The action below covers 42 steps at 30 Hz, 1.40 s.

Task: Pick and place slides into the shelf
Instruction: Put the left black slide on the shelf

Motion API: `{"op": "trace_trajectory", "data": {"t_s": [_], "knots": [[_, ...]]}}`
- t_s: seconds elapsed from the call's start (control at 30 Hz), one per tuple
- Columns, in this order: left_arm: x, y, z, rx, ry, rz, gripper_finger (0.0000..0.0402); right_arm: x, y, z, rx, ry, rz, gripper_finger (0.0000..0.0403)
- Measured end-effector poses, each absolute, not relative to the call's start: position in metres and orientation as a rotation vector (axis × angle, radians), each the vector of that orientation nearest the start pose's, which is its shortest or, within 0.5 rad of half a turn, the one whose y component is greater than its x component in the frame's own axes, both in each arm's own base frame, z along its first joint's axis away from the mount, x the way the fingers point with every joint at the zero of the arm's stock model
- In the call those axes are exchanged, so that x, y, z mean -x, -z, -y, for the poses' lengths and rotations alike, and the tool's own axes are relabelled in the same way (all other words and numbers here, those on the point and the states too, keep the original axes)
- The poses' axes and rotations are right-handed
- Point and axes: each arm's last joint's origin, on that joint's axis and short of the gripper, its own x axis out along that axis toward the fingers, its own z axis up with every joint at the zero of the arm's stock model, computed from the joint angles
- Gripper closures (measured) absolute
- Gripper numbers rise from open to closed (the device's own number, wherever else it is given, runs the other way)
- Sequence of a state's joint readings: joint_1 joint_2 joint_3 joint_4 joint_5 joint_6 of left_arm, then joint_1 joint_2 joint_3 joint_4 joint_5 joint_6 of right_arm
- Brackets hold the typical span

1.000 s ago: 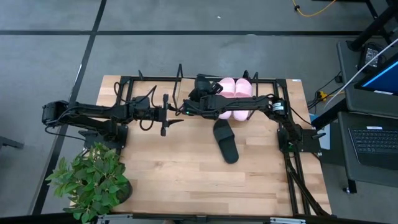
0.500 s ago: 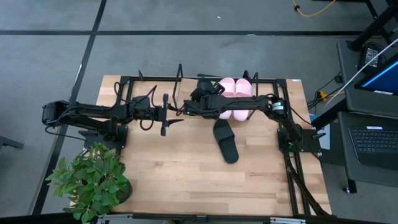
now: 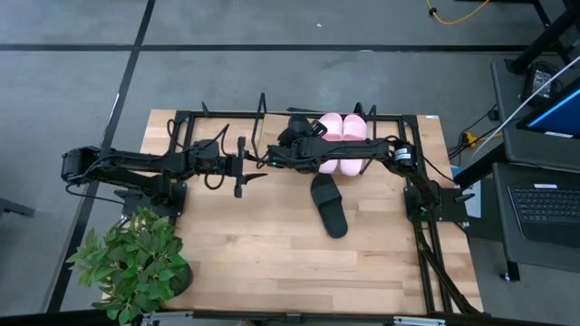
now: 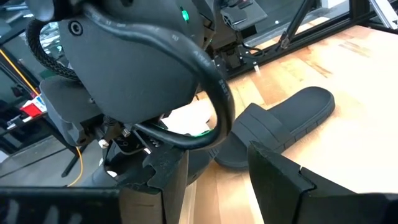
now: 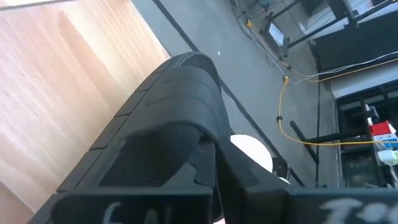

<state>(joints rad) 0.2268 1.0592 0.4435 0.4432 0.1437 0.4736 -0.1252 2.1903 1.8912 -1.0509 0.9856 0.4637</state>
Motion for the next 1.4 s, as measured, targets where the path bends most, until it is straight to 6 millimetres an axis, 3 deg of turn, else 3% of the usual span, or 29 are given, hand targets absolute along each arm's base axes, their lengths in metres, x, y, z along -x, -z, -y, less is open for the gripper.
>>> {"op": "trace_trajectory", "data": {"t_s": [0.83,1.4], "knots": [[-0.216,-0.225,-0.045,-0.44,-0.032,-0.183,0.0244,-0.432,-0.22,0.102,0.223,1.214,-1.056,0.04],[-0.216,-0.225,-0.045,-0.441,-0.032,-0.184,0.0244,-0.432,-0.219,0.102,0.224,1.15,-1.105,0.0386]]}}
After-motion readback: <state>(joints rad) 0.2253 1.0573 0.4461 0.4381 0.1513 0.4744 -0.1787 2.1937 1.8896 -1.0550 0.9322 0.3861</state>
